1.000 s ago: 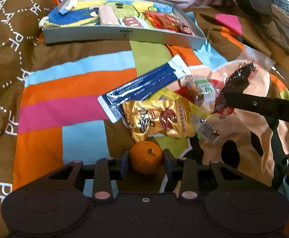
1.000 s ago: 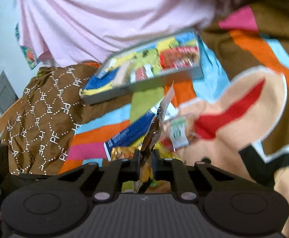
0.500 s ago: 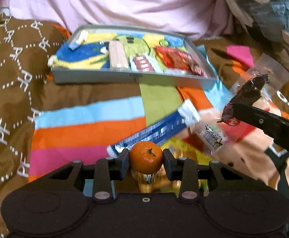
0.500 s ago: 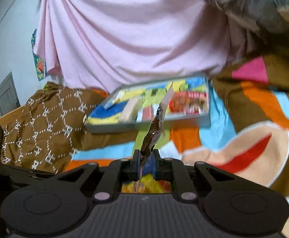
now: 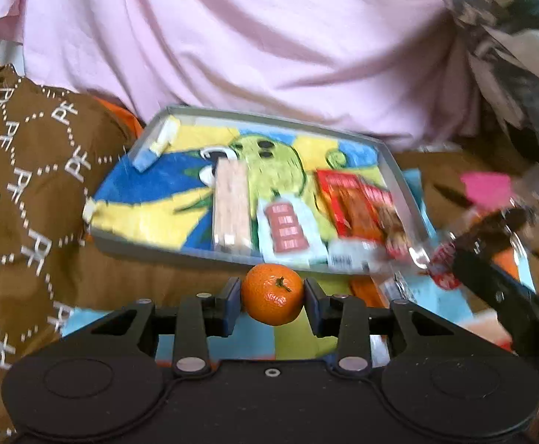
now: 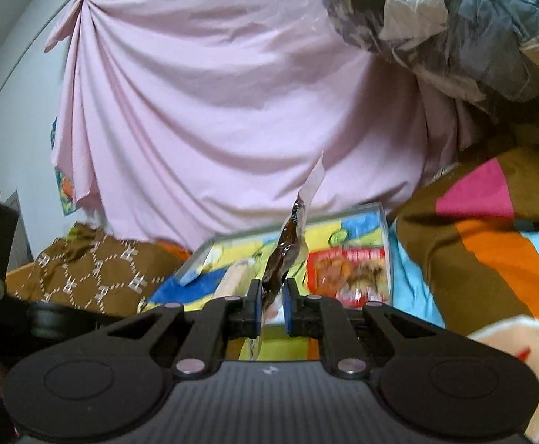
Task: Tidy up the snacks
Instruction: 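Carry the mandarin and jerky stick over the tray, then lower the mandarin and jerky stick into the tray and open both grippers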
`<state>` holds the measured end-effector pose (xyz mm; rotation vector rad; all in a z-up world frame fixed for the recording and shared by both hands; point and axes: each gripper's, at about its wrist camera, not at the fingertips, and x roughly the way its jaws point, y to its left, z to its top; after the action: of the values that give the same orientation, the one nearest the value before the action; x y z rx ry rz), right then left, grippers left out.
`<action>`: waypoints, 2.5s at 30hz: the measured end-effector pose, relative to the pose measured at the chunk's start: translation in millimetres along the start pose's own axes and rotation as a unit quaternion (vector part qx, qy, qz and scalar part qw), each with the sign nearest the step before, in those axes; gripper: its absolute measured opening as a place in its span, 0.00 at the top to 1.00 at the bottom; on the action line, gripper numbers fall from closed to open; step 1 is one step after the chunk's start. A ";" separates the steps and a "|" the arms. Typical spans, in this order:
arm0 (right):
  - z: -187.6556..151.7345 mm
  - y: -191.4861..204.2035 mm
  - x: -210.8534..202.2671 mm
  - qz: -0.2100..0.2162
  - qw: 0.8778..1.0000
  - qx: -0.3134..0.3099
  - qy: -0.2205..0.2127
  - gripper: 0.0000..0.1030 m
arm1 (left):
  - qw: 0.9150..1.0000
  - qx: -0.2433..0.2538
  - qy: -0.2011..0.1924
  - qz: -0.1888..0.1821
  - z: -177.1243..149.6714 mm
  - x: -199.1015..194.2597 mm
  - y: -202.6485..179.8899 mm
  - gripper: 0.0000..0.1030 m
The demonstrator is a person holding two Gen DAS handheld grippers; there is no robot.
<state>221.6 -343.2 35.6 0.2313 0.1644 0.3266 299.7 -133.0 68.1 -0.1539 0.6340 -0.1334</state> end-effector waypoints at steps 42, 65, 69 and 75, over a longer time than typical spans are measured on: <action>0.3 -51.9 108.8 -0.019 0.997 0.032 0.064 0.81 | 0.999 -0.047 0.010 0.009 45.2 110.5 -26.1 0.62; 16.6 -29.6 78.4 -0.055 0.997 -0.057 0.019 0.05 | 0.994 -0.095 -0.049 0.022 47.3 65.9 -14.1 0.15; 20.9 -24.2 64.1 -0.053 0.997 -0.063 0.010 0.00 | 0.992 -0.102 -0.069 0.035 42.0 45.7 -8.8 0.01; 26.2 -14.9 39.0 -0.059 0.996 -0.074 -0.002 0.00 | 0.991 -0.101 -0.079 0.033 33.5 16.1 0.2 0.01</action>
<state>267.6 -349.0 52.3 0.0754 0.1483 0.2205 332.6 -132.1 85.4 -0.3349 0.4938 0.0074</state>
